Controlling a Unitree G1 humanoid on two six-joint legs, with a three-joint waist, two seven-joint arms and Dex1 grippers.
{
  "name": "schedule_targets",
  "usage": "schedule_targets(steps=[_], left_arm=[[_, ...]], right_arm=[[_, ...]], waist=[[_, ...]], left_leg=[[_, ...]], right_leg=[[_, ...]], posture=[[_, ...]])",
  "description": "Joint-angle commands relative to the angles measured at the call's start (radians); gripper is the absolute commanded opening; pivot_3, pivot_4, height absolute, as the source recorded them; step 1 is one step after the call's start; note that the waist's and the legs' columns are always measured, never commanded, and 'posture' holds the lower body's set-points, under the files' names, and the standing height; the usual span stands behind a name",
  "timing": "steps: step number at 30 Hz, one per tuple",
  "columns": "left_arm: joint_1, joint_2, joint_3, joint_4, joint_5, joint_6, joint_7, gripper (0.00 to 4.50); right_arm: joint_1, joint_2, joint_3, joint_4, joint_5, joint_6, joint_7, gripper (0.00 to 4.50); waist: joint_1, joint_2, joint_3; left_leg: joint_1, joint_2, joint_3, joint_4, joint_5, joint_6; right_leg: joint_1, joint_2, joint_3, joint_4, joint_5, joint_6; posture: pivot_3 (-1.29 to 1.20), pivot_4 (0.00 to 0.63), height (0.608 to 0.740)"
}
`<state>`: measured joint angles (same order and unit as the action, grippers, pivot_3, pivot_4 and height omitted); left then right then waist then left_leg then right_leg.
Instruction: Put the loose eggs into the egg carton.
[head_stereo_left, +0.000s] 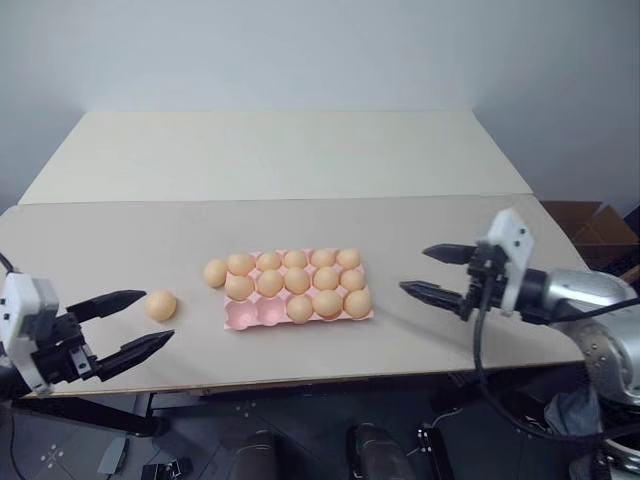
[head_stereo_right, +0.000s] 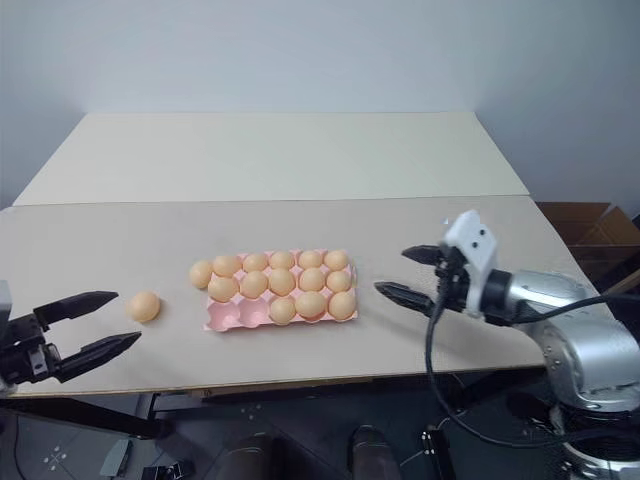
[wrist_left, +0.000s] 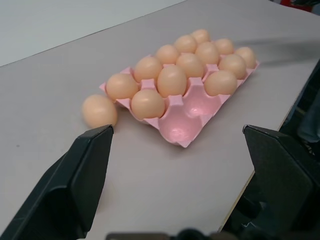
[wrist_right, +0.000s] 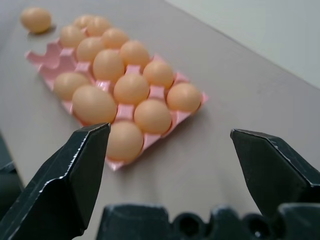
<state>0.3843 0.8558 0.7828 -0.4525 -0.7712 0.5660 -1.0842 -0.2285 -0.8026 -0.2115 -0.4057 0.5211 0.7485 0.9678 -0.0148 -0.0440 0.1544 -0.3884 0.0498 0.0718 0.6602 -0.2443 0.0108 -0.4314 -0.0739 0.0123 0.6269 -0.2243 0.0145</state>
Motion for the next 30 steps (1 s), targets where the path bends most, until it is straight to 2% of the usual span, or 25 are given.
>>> schedule_targets(steps=[1, 13, 20, 30], left_arm=[[0.002, -0.012, 0.04, -0.01, -0.002, -0.019, 0.019, 4.5], [0.032, -0.039, 0.026, -0.168, 0.01, 0.284, 0.396, 4.5], [-0.195, -0.086, -0.117, -0.111, 0.067, 0.48, 0.712, 4.5], [-0.44, -0.15, -0.296, 0.014, 0.113, 0.617, 0.86, 4.5]], right_arm=[[0.0, -0.016, -0.025, 0.036, -0.003, -0.099, 0.038, 4.48], [-0.016, -0.028, -0.024, 0.046, 0.034, -0.124, 0.034, 4.48], [-0.024, -0.028, -0.009, 0.042, 0.031, -0.127, 0.032, 4.48], [-0.008, -0.016, -0.018, 0.005, 0.037, -0.138, 0.02, 4.48]], waist=[[-0.001, 0.0, 0.0], [0.005, 0.0, 0.0], [0.012, 0.0, 0.0], [0.011, -0.001, 0.0]], left_leg=[[0.0, 0.0, 0.0, 0.0, 0.0, 0.0], [0.0, 0.0, 0.0, 0.0, 0.0, 0.0], [0.004, -0.001, -0.002, 0.0, 0.0, 0.0], [0.003, -0.001, -0.002, 0.0, 0.0, 0.0]], right_leg=[[0.0, 0.0, 0.0, 0.0, 0.0, 0.0], [0.001, -0.001, 0.001, -0.001, 0.004, 0.001], [0.006, 0.0, 0.001, 0.0, 0.004, 0.002], [0.006, 0.0, 0.0, -0.001, 0.008, 0.003]], posture=[[0.0, 0.15, 0.74], [0.0, 0.15, 0.74], [0.0, 0.15, 0.74], [0.0, 0.15, 0.74]])
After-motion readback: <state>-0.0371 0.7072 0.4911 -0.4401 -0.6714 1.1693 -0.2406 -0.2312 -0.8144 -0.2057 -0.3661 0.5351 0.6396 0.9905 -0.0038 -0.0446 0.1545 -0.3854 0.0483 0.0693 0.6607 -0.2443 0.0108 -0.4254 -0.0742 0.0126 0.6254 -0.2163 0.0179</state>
